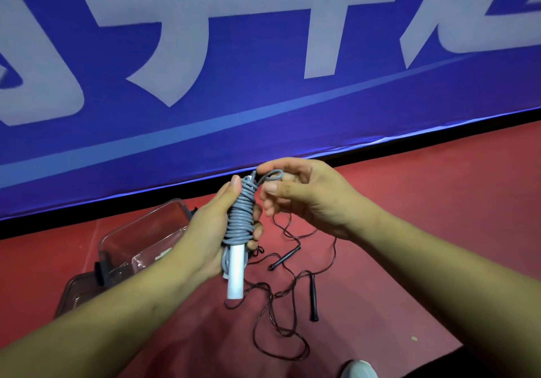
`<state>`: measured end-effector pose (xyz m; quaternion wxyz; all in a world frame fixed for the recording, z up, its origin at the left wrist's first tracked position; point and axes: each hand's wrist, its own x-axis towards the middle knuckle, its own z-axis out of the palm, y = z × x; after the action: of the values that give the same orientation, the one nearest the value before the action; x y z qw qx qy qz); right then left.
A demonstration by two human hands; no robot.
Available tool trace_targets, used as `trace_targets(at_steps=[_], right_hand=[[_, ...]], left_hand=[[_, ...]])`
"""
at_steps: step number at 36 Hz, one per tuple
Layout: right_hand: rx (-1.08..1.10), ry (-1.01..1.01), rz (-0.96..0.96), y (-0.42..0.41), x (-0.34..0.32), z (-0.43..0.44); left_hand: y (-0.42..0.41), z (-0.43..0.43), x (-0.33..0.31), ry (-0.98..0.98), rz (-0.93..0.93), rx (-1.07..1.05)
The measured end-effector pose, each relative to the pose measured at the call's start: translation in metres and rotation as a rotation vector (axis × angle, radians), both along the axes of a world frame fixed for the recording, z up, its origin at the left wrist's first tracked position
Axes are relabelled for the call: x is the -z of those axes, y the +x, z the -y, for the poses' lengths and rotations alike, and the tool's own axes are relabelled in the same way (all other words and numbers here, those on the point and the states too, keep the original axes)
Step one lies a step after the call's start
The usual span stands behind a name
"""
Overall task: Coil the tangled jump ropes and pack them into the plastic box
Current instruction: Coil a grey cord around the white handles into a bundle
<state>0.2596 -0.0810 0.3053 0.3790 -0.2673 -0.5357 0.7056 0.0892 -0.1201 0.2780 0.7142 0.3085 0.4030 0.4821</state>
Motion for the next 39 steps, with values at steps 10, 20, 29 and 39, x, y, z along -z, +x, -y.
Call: trace_targets(at_steps=[10,20,29,39], right_hand=[[0.225,0.132,0.254,0.001,0.012,-0.009],[0.256,-0.317,-0.167,-0.008,0.010,-0.010],[0.150,-0.421,-0.292,-0.013,0.002,-0.007],[0.144,0.048,0.218,-0.010,-0.002,-0.009]], left_hand=[[-0.002,-0.002,0.006,-0.068,0.077,0.048],[0.003,-0.007,0.002,-0.112,0.065,-0.058],[0.003,-0.009,-0.004,-0.057,0.082,-0.048],[0.001,-0.004,-0.003,-0.062,0.113,0.027]])
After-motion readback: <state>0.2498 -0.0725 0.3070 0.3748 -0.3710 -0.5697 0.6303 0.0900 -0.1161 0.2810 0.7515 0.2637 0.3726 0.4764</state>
